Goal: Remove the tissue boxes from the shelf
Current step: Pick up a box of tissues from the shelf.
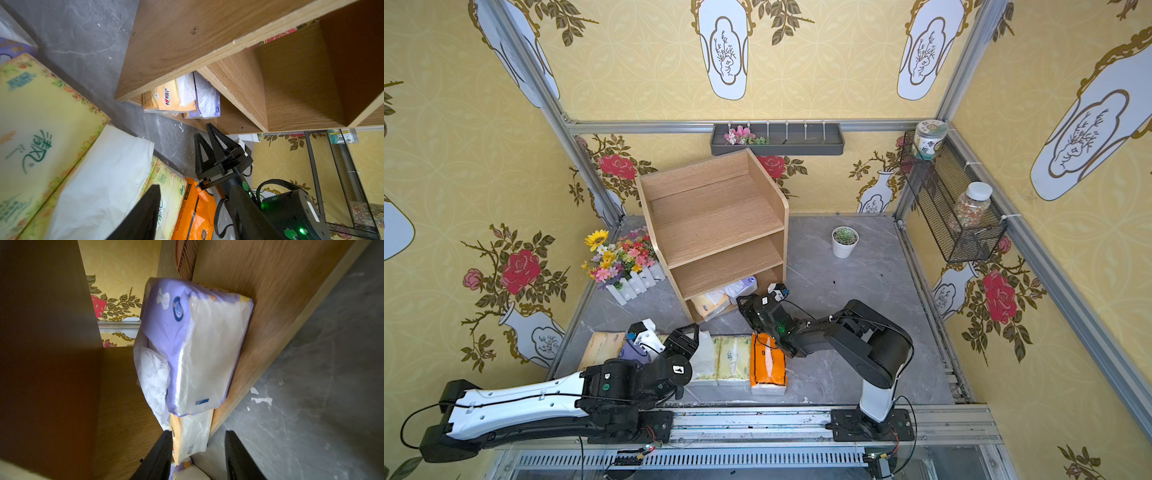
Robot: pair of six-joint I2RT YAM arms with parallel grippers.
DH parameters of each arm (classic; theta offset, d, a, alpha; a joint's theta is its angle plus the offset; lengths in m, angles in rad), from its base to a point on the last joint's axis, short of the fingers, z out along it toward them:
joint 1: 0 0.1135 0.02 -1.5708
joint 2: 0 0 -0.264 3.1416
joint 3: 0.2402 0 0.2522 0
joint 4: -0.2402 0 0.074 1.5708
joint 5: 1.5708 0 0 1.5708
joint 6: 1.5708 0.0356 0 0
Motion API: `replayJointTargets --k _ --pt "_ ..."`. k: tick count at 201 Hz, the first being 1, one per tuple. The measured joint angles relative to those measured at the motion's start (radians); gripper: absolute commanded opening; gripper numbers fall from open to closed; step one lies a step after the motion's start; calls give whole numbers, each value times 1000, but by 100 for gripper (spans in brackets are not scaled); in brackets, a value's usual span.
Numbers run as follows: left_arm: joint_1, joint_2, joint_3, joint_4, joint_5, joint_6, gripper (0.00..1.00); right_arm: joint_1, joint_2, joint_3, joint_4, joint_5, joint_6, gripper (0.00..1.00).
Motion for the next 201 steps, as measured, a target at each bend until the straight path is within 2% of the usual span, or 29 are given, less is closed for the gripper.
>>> replayJointTargets --k 41,109,117,142,201 --pt "0 -6 -1 3 0 -16 58 -13 4 18 17 -2 3 48" --pt "0 -8 -6 9 0 -28 56 -46 40 80 -13 0 18 45" --pt "0 -8 -6 9 0 -29 55 -47 47 89 -17 -1 24 42" --pt "0 -11 -6 9 0 -42 54 -48 68 105 -32 -13 31 40" --pt "0 -8 -11 9 -1 -54 53 -52 140 143 -28 -30 56 21"
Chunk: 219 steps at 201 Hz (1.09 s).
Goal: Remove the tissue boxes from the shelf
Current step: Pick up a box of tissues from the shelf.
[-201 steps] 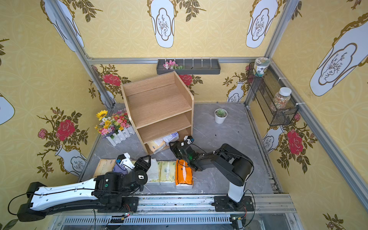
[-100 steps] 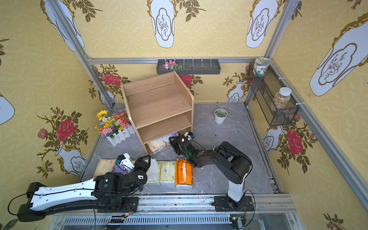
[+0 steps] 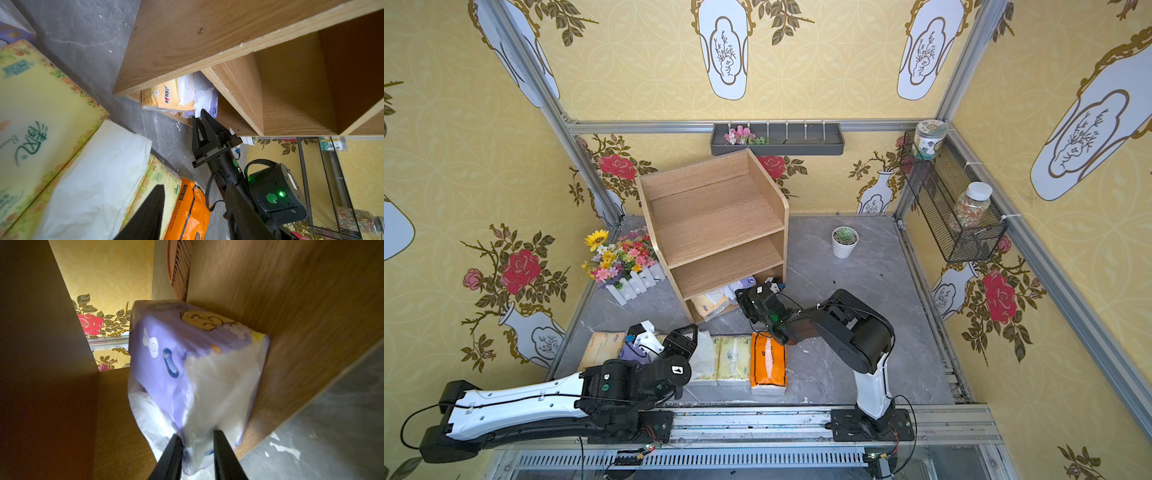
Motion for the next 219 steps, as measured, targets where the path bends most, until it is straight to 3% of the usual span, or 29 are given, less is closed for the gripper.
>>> replayJointTargets --k 46,82,162,219 --pt "0 2 -2 0 0 -15 53 -2 13 6 26 -14 7 6" --pt "0 9 -3 14 0 -22 55 -8 -29 -18 8 -22 7 0" --pt "-1 40 -26 140 -19 -18 74 -27 -259 -117 -164 -37 7 0" --pt "-1 106 -40 319 -27 30 77 -45 -461 -209 -325 -63 -5 0"
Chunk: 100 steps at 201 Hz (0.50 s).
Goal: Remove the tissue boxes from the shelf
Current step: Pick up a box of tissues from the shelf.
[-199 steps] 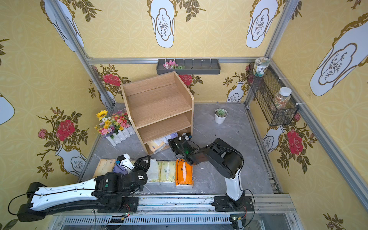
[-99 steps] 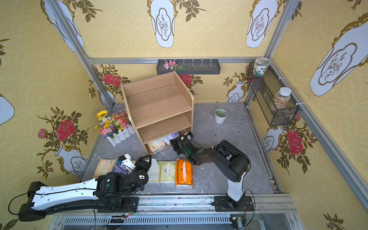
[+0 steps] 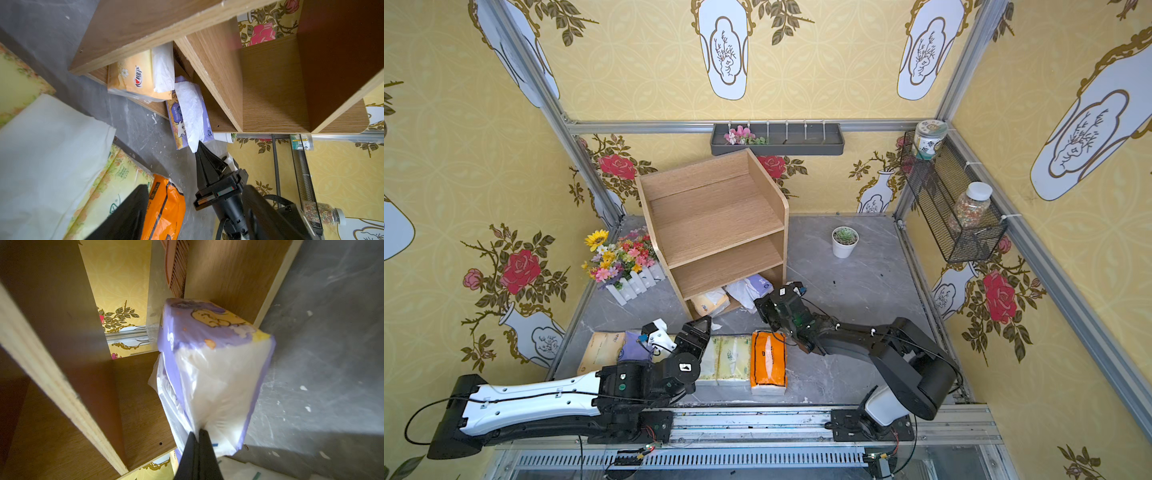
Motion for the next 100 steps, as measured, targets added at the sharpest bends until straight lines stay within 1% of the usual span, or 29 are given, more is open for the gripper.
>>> replayJointTargets --k 33,79,100 --pt "1 80 -6 115 0 10 77 -37 -80 -34 -55 -10 -23 0" --pt "11 254 65 195 2 -45 77 -115 -140 -43 -106 -100 -61 0" --pt "28 305 88 253 18 -40 77 -143 -192 -47 -142 -148 -86 0"
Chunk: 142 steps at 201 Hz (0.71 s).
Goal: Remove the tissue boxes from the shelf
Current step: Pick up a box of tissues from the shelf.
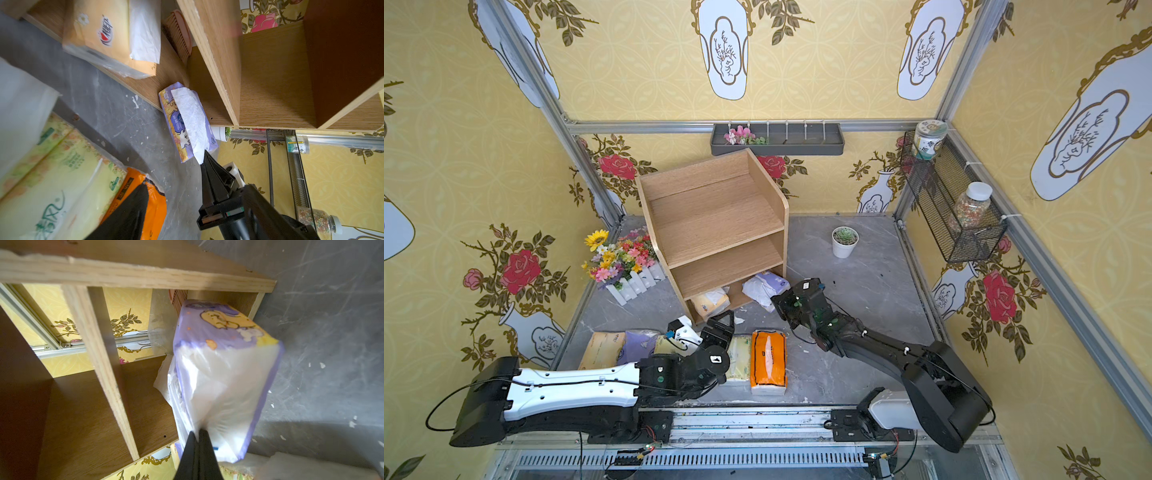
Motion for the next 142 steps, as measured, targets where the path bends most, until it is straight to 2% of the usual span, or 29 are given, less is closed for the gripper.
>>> replayJointTargets --k 65,95,142 --pt "59 117 23 173 97 15 78 -86 -255 -51 -190 -92 -44 0" --pt "97 186 34 282 176 22 78 -129 -353 -59 -273 -129 -45 0" --pt "142 318 82 458 314 28 85 -187 -459 -40 -388 -203 -81 0"
